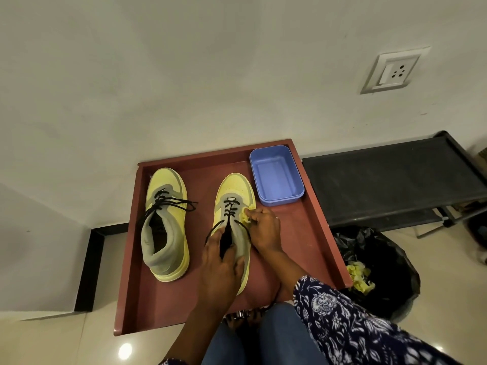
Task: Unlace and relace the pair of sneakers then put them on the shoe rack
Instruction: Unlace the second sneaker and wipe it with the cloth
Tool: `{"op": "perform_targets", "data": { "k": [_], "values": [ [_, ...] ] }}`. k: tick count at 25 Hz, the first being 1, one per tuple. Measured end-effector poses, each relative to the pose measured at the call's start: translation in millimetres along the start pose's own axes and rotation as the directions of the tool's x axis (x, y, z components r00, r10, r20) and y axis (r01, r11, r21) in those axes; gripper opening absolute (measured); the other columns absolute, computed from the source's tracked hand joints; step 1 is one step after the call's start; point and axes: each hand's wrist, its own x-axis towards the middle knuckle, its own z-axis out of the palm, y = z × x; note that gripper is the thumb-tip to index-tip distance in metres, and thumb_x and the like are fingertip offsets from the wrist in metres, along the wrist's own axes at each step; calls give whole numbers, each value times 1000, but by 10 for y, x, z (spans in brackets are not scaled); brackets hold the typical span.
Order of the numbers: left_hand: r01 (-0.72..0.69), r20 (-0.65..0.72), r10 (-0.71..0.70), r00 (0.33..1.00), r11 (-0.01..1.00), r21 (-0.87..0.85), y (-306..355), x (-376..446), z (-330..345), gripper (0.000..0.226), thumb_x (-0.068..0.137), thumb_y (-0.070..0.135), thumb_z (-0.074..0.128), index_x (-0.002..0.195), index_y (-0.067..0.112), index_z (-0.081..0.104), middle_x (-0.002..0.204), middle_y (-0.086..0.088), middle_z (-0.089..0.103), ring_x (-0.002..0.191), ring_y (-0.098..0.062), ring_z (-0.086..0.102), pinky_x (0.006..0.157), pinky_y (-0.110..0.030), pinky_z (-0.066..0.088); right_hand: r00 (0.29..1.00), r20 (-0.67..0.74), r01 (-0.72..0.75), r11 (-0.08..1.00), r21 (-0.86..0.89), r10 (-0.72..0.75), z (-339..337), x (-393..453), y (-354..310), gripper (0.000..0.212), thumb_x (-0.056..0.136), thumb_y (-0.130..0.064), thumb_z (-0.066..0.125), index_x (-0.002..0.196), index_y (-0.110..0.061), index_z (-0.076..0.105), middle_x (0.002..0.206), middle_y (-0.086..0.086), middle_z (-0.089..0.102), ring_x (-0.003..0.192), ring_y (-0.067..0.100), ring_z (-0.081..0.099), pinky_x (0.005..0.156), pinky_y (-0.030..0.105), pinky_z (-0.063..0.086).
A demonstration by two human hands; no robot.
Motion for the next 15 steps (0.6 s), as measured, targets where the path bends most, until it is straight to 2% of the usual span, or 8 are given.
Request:
{"op": "perform_targets", "data": {
  "k": [3, 5, 7, 8, 11, 12, 15],
  "values": [
    [67, -19, -69, 997, 992, -105, 30, 86, -52, 29, 83, 25, 40, 90, 5, 60, 117, -21, 56, 108, -31, 48, 87, -38, 47, 1000, -26, -9, 1000, -5, 9, 13, -104, 8, 30, 91, -3, 52, 118, -8, 63, 110, 15, 63, 100, 25, 58, 79, 9, 34],
    [81, -28, -84, 996, 991, -108, 9, 229, -72, 24, 79, 8, 45, 99, 4, 58, 113, -21, 56, 98, -39, 57, 80, -40, 49, 999, -36, -14, 999, 40, 15, 15, -282, 20, 28, 89, -2, 55, 115, -5, 65, 109, 13, 64, 98, 23, 61, 79, 4, 32],
    [4, 15, -4, 1000, 999, -41, -64, 350, -63, 44, 71, -8, 50, 112, 3, 61, 122, -25, 56, 104, -44, 58, 82, -47, 52, 1000, -14, -14, 993, 119, 16, 9, -496, -7, 24, 87, -2, 58, 109, -3, 68, 104, 9, 65, 95, 18, 61, 75, -1, 34],
    [-35, 39, 36, 999, 999, -30, -111, 377, -47, 49, 71, -10, 48, 115, 4, 62, 126, -25, 54, 110, -44, 56, 85, -51, 52, 1000, -2, -20, 986, 167, 21, 7, -596, -23, 23, 87, -1, 59, 108, -2, 68, 100, 4, 64, 94, 14, 60, 74, -5, 33],
    [20, 121, -13, 993, 998, -59, -151, 382, -29, 46, 83, -9, 41, 125, 4, 56, 138, -20, 46, 129, -38, 42, 104, -47, 39, 999, -9, -48, 969, 244, 52, 34, -752, -20, 27, 86, 4, 57, 110, -3, 67, 96, -4, 58, 90, 5, 53, 72, -9, 32],
    [26, 110, -19, 994, 998, -56, -146, 380, -28, 45, 84, -9, 42, 124, 4, 56, 137, -20, 47, 128, -37, 43, 104, -46, 38, 997, -12, -65, 966, 249, 70, 51, -748, -8, 28, 85, 6, 57, 110, -4, 67, 97, -2, 60, 89, 4, 53, 72, -9, 32],
    [-55, 40, 55, 998, 998, -10, -160, 367, -11, 44, 72, -8, 48, 113, 0, 63, 121, -24, 59, 111, -41, 58, 87, -50, 48, 994, -18, -102, 971, 218, 109, 80, -608, 4, 31, 85, 8, 55, 112, -3, 65, 107, 8, 64, 93, 8, 55, 73, -9, 30]
  ]
}}
